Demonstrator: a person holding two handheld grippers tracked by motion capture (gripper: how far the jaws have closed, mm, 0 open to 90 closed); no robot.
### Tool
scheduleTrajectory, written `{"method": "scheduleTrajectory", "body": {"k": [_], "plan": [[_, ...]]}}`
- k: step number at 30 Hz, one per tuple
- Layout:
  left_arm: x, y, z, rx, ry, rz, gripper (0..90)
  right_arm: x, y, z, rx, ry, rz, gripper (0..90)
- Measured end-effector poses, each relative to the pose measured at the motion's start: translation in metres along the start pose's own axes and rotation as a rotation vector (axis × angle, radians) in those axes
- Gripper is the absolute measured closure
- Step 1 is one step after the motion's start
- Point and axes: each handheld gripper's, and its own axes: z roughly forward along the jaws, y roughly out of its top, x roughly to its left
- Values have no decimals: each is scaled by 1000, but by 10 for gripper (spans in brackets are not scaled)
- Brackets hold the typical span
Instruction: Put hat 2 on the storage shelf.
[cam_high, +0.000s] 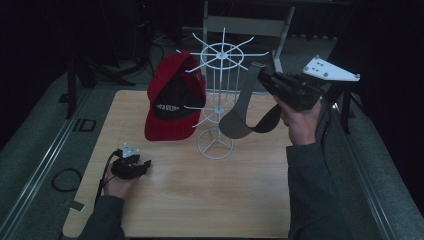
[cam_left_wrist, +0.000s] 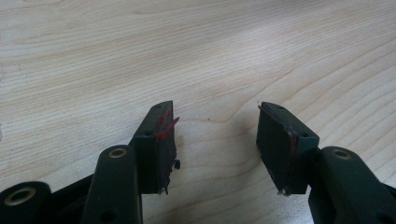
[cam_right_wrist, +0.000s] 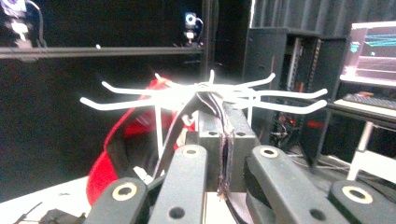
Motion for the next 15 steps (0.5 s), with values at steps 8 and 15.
{"method": "scheduleTrajectory", "body": {"k": [8, 15], "plan": [[0, 0, 0, 1, 0, 1, 474, -1, -11, 9, 51, -28, -5, 878], [0, 0, 0, 0, 1, 1, 474, -4, -16, 10, 68, -14, 36, 728]]}}
